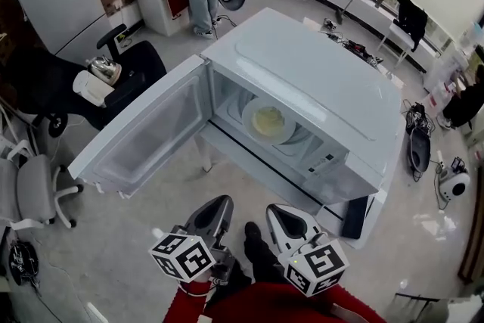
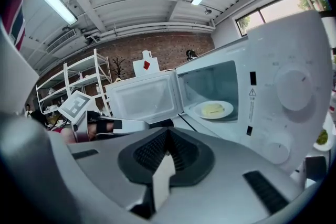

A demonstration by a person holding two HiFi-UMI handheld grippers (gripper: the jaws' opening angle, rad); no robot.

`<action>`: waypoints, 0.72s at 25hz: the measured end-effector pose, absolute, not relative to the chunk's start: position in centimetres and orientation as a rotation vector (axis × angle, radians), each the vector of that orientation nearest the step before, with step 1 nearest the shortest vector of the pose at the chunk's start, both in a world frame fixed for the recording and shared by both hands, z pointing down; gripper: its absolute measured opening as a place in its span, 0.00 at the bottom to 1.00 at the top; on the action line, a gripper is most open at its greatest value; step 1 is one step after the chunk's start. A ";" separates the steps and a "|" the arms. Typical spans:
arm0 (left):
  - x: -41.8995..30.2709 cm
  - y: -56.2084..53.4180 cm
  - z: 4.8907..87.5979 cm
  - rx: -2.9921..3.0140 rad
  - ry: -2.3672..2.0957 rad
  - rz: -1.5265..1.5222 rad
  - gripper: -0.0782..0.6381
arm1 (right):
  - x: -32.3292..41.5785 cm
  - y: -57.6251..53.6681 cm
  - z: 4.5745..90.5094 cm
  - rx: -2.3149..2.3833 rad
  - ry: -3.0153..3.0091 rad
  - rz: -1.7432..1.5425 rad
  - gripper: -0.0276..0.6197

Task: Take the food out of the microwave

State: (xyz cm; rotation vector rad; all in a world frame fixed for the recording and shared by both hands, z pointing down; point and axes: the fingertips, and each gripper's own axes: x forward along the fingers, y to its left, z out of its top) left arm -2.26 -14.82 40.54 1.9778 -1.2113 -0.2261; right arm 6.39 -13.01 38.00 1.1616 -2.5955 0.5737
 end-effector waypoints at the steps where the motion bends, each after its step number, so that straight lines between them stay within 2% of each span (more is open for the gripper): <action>1: -2.1 -15.7 40.7 1.972 -1.210 -0.223 0.13 | 6.3 -13.6 38.2 1.148 -2.597 0.576 0.06; 18: 0.4 -26.1 44.4 1.774 -1.077 -0.250 0.24 | 4.6 -20.5 39.3 0.974 -2.617 0.614 0.06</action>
